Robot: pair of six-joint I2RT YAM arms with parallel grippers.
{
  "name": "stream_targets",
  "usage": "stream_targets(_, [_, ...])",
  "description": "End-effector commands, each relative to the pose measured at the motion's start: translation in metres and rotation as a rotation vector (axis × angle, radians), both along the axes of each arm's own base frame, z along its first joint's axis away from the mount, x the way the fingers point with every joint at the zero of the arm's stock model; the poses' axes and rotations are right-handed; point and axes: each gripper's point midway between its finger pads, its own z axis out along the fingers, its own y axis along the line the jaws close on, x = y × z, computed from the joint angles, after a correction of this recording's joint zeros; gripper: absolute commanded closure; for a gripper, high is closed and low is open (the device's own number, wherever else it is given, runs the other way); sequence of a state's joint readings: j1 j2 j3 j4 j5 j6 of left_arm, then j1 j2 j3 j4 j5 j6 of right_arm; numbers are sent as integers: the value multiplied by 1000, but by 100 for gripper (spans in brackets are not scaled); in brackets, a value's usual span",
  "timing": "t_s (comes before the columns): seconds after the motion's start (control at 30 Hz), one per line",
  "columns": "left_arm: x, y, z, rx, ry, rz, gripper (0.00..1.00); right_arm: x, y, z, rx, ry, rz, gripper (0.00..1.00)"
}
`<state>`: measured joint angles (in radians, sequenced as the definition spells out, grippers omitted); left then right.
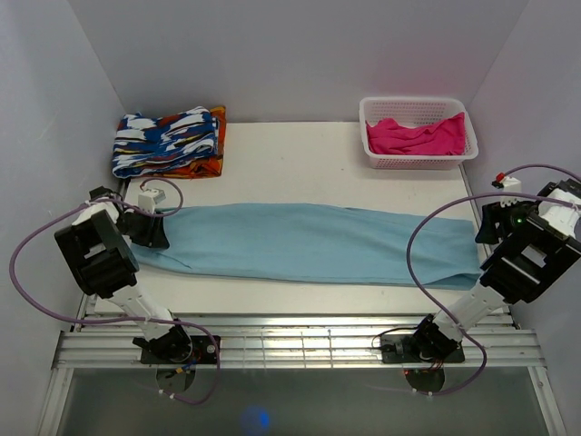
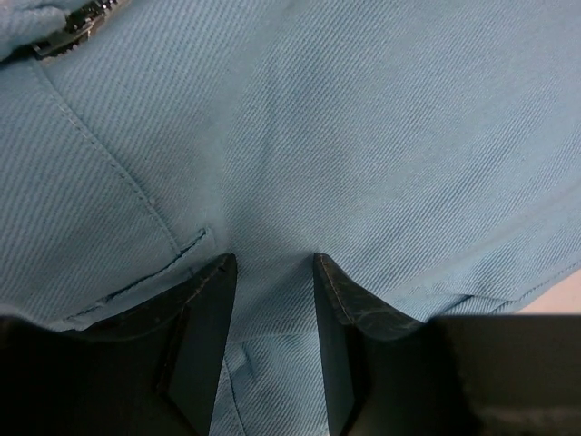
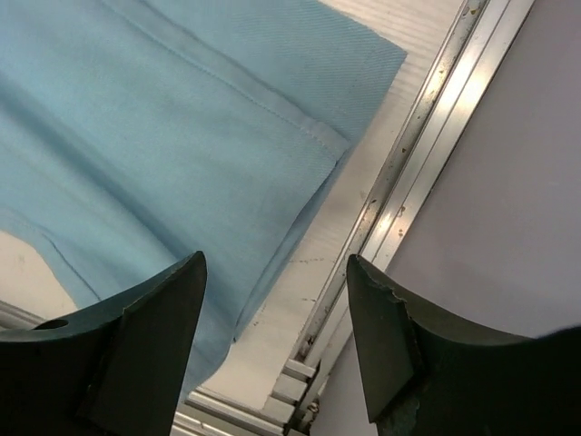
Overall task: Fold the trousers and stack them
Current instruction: Fold the trousers
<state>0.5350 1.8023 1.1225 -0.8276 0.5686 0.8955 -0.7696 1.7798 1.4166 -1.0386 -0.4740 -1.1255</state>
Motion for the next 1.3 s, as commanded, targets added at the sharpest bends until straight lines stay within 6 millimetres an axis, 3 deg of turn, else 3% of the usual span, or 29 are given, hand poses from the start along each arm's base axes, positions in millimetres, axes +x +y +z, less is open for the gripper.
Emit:
stream_targets(0.0, [-28,39,-54,191,147,16,47,29,-2,-11,46,-56,-118,32])
stream_targets(0.17, [-20,52,-58,220,169,14,47,44,20,-33,52,-43,-39,33])
stream_targets(0.33, [-11,61,-57,230,188,17,47,56,17,-49,14,-31,20,40])
stream_targets(0.5, [-6,68,-53,256,179,10,47,48,11,-68,-11,31,40,41])
stream_targets(0.63, [-7,68,-53,260,182,4,47,37,15,-69,-28,46,76,46])
stream_targets(0.7, [-6,70,-54,267,179,5,47,32,19,-65,-23,48,103,52])
stream_targets(0.8, [-5,71,-55,267,178,7,47,27,29,-58,20,54,148,71])
stream_targets(0.83, [-4,71,-54,268,177,7,47,27,30,-55,23,53,158,84])
stream_targets(0.87, [-3,71,-55,266,178,7,47,32,27,-49,17,37,166,92])
stream_targets(0.93, [-3,72,-55,265,177,8,47,37,26,-41,24,24,166,92])
stream_targets(1.1, [-3,73,-55,270,178,3,47,75,9,3,-41,-123,144,92])
stream_targets(1.2, [-4,73,-55,273,179,3,47,92,1,15,-81,-169,145,92])
stream_targets(1.27, [-3,74,-55,275,179,3,47,96,2,6,-89,-147,160,92])
